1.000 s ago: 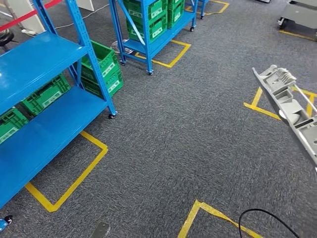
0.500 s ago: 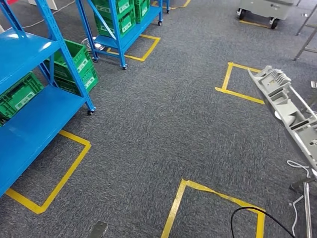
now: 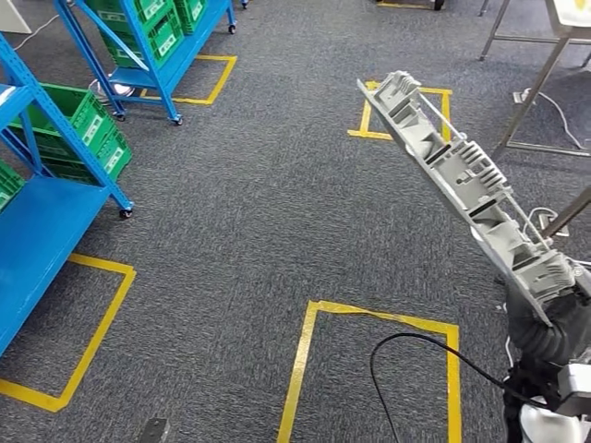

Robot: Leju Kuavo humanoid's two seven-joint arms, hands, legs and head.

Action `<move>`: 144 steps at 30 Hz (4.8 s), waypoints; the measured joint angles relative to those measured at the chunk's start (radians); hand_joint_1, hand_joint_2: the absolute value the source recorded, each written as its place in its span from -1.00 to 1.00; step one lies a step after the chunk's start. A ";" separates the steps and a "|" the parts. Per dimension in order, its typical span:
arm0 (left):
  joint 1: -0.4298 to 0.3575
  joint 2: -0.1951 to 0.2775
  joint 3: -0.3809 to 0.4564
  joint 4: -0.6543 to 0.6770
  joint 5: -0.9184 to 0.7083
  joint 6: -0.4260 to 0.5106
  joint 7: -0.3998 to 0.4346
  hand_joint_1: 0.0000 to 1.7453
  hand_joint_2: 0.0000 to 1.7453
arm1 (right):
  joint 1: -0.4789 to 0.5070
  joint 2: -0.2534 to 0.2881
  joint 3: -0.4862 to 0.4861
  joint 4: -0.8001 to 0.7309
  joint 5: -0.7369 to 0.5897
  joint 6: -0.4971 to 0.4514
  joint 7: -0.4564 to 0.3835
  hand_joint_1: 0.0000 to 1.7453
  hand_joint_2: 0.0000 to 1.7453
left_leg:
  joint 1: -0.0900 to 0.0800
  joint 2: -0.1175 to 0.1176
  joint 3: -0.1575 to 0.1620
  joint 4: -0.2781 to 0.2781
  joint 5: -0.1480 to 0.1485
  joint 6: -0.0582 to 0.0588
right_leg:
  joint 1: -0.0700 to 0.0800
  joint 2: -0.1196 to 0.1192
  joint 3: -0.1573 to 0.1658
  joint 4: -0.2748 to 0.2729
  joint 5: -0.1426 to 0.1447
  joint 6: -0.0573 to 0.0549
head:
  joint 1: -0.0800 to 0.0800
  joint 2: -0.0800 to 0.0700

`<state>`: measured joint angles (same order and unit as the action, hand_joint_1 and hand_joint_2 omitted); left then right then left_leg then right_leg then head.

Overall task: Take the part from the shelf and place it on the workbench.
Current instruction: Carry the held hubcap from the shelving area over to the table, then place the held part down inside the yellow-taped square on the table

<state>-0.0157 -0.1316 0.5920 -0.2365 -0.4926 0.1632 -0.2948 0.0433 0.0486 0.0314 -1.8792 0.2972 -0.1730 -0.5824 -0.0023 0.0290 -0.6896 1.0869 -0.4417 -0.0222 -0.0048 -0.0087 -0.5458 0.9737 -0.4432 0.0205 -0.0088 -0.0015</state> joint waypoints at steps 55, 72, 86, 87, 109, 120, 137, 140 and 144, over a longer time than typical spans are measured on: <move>0.005 -0.036 -0.084 0.022 -0.209 0.002 -0.073 -1.00 1.00 | 0.374 0.075 -0.444 -0.257 -0.063 0.212 -0.107 1.00 1.00 | -0.018 0.051 0.344 -0.134 -0.181 0.012 | 0.002 -0.083 -0.220 0.113 0.092 0.012 | 0.004 0.000; 0.005 -0.002 0.011 0.024 -0.105 -0.036 -0.052 -1.00 1.00 | 0.082 0.030 -0.157 -0.074 0.049 0.024 0.010 1.00 1.00 | 0.009 -0.076 -0.002 -0.073 0.077 -0.014 | -0.019 0.154 -0.002 0.077 -0.083 0.014 | -0.014 0.000; 0.026 -0.023 0.043 0.024 -0.196 0.003 -0.052 -1.00 1.00 | 0.245 -0.090 -0.142 -0.069 -0.003 -0.015 -0.015 1.00 1.00 | -0.008 0.006 0.074 -0.073 0.017 0.015 | 0.007 -0.061 -0.048 0.073 -0.031 0.018 | -0.003 0.000; 0.027 -0.026 0.043 0.024 -0.201 0.004 -0.053 -1.00 1.00 | 0.263 -0.089 -0.163 -0.079 0.000 -0.002 -0.020 1.00 1.00 | -0.008 0.020 0.076 -0.073 0.014 0.011 | 0.006 -0.042 -0.049 0.071 -0.027 0.014 | -0.003 0.000; 0.021 -0.028 0.165 0.021 -0.172 0.003 -0.061 -1.00 1.00 | 0.081 -0.056 -0.049 0.108 0.188 -0.145 0.311 1.00 1.00 | 0.000 -0.062 0.096 -0.088 0.007 0.008 | -0.005 0.069 -0.048 0.045 -0.004 0.006 | -0.005 0.000; 0.029 -0.028 0.189 0.021 -0.211 0.003 -0.089 -1.00 1.00 | 0.104 -0.108 -0.051 0.128 0.146 -0.098 0.294 1.00 1.00 | -0.001 -0.045 0.105 -0.108 0.018 0.043 | -0.014 0.056 -0.066 0.069 -0.023 0.048 | -0.003 0.000; 0.034 -0.050 0.195 0.019 -0.251 0.011 -0.098 -1.00 1.00 | 0.132 -0.115 -0.168 0.134 0.111 -0.081 0.293 1.00 1.00 | 0.008 -0.010 0.065 0.045 -0.100 -0.020 | -0.016 0.020 -0.040 0.050 -0.005 0.003 | -0.003 0.000; 0.004 -0.047 0.209 0.014 -0.190 -0.002 -0.052 -1.00 1.00 | 0.107 -0.105 -0.164 0.142 0.156 -0.020 0.311 1.00 1.00 | 0.009 -0.023 -0.002 0.185 -0.145 -0.020 | -0.016 0.053 -0.049 0.051 0.002 -0.002 | -0.004 0.000; -0.173 -0.023 0.249 -0.019 -0.096 -0.033 0.126 -1.00 1.00 | -0.067 -0.050 -0.092 0.231 0.270 0.053 0.399 1.00 1.00 | 0.018 -0.069 0.093 -0.010 -0.030 -0.016 | -0.016 0.111 -0.069 0.053 0.024 0.008 | -0.006 0.000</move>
<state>-0.1890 -0.1545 0.8414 -0.2558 -0.5886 0.1306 -0.1688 -0.0240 -0.0013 -0.0602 -1.6486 0.5668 -0.1197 -0.1835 0.0155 -0.0401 -0.5969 1.0769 -0.4720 -0.0382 -0.0205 0.1022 -0.6149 1.0267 -0.4192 0.0288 -0.0144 -0.0015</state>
